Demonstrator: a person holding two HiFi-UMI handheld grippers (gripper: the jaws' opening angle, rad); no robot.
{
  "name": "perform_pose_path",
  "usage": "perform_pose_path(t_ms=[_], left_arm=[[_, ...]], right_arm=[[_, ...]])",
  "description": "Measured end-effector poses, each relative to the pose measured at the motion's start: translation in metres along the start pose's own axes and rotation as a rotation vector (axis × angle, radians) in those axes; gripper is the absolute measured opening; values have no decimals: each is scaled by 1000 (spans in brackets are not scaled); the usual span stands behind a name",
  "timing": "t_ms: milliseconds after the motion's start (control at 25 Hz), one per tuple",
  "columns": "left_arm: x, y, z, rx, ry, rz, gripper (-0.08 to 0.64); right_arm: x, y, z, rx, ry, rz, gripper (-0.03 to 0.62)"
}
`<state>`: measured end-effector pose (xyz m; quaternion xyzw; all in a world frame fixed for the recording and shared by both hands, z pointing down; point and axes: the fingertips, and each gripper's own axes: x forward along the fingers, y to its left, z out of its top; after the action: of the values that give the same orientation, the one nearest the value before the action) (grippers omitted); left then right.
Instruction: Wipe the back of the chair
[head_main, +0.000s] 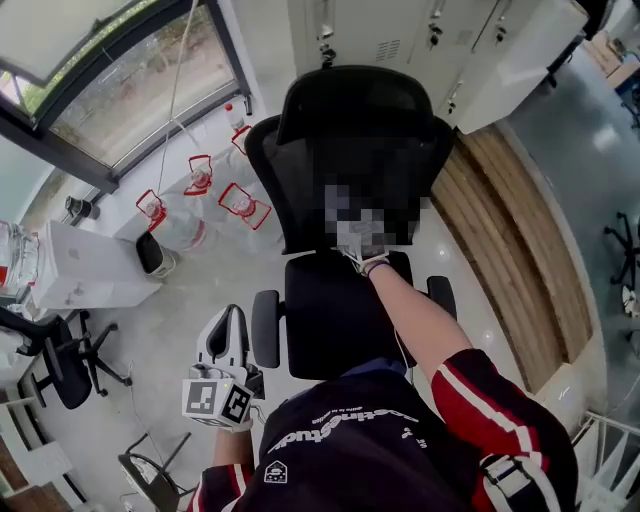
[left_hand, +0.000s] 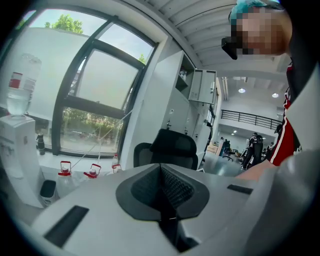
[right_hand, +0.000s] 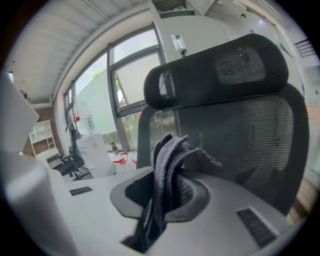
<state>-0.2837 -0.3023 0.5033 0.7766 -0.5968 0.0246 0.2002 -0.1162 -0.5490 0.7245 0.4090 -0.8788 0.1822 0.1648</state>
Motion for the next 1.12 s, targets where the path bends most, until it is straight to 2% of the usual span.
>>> perform_pose_path(t_ms=[280,560,800,1120], left_arm=[[58,-64,-7,50,28,-161,25],[106,-112,-9,82,25,-278,25],[129,-127,-18,105,39,-315,25],[142,-115,-33,95,63,-298,25]], right_arm=[[-83,-117,-43,86,3,-225,69],[-142,-199,-90,152,32,-405,69],[-149,-234,-123,165,76,-465,69],[-120,-232,-139,136,112,-442,69]])
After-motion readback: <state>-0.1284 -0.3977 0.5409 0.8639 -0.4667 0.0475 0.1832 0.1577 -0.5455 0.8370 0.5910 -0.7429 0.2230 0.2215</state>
